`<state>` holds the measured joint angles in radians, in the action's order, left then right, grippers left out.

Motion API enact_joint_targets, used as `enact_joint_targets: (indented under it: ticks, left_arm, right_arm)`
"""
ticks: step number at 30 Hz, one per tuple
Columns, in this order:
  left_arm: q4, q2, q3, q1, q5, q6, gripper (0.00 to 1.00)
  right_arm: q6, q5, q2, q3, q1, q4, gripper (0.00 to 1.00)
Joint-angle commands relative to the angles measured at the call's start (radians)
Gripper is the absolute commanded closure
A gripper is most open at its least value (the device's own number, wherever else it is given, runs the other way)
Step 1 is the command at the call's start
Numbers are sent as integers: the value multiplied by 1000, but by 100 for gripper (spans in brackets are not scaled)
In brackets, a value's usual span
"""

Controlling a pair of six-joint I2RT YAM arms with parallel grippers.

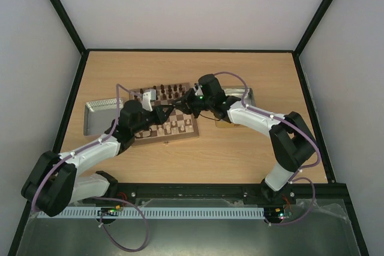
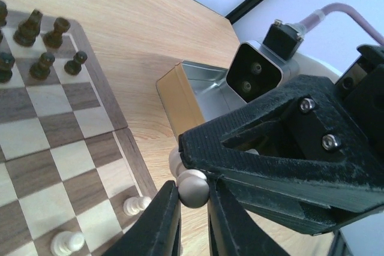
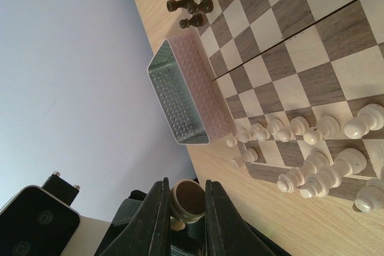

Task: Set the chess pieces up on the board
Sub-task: Place the chess piece on the chessboard.

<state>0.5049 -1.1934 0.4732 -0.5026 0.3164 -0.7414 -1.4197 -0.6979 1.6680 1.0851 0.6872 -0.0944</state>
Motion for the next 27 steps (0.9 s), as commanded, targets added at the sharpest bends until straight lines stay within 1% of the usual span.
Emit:
enact_joint_targets:
  ticks: [1,8,10,12,15,19,23,27]
  left_arm:
    - [13,-7,29,7,-13,62,89]
    - [-35,16,33,0,-27,166,97]
    - [-59,25,35,-3,-36,189,98]
    - [-110,33,44,-7,-53,205,98]
    - [-259,49,84,-12,-98,211,98]
    - [-505,96,160,-14,-146,201,98]
    - [-795,107,263,-14,-151,251,98]
    - [-986,31,386,-17,-139,299,98]
  right_arm:
    - [21,-22,-39,0,0,19,91]
    - [40,-16,-38,0,-1,34,91]
    - [53,-5,-37,8,0,47,88]
    - [67,11,-36,21,-2,60,82]
    - [116,64,-38,52,-3,105,71]
    - [177,164,-54,80,-14,158,60]
    - [248,282,-87,83,-29,222,57]
    - [336,432,-132,74,-41,323,57]
